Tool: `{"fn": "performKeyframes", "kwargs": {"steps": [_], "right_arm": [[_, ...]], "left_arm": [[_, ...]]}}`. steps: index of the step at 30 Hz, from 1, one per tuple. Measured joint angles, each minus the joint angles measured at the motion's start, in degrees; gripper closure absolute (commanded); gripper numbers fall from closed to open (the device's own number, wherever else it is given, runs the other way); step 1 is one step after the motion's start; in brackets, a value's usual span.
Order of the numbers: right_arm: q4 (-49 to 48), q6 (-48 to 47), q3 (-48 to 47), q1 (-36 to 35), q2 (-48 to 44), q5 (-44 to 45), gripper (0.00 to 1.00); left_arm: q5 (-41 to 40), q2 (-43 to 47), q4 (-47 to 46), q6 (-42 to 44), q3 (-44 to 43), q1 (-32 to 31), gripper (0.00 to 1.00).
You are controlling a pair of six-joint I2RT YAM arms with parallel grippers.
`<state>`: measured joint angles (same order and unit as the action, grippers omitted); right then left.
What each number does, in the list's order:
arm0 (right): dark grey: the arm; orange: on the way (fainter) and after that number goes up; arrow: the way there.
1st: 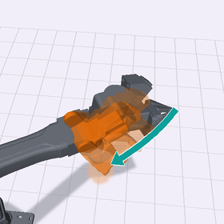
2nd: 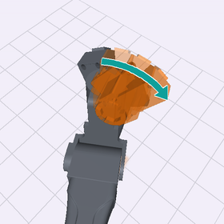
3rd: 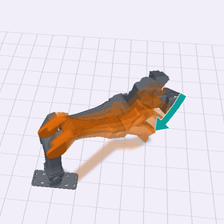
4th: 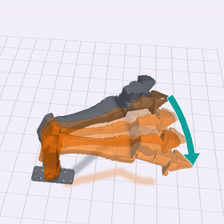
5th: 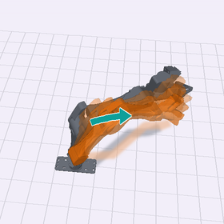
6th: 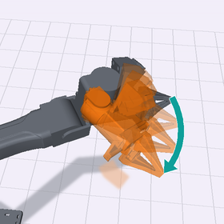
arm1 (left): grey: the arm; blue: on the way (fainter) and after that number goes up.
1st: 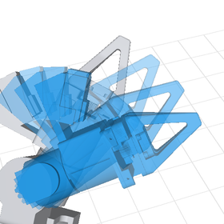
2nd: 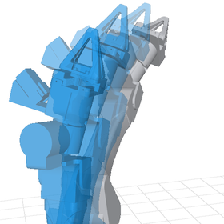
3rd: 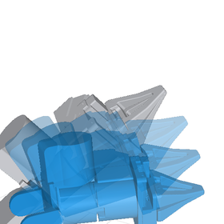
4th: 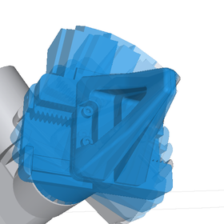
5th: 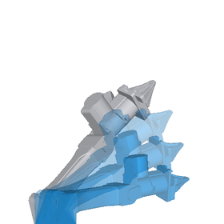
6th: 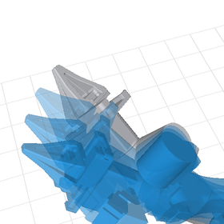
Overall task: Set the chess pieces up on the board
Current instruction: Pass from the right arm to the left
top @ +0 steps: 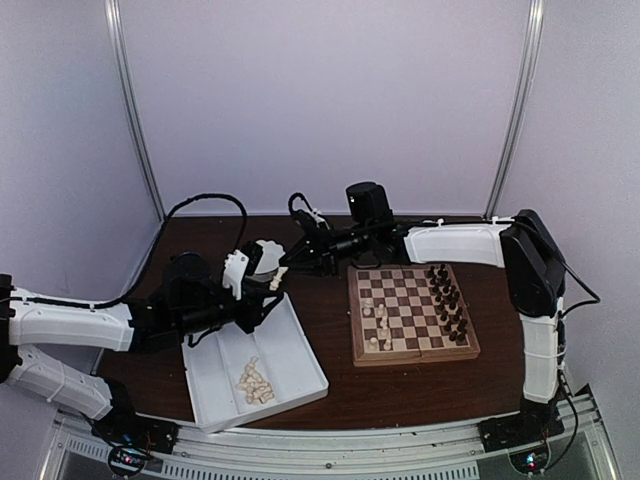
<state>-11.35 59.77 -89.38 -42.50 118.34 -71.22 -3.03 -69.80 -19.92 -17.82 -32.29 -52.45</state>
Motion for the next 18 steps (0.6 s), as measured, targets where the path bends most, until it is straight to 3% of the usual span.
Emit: {"fn": "performKeyframes", "kwargs": {"steps": [10,18], "right_arm": [[0.0,-0.3,0.0,0.0,0.0,-0.3,0.86],[0.1,-2.1,0.0,-0.2,-0.1,-0.7,0.78]], "left_arm": [[-0.2,1.1,0.8,0.5,-0.2,0.0,0.89],[0.2,3.1,5.6,1.0,-1.2,0.0,0.94]]}}
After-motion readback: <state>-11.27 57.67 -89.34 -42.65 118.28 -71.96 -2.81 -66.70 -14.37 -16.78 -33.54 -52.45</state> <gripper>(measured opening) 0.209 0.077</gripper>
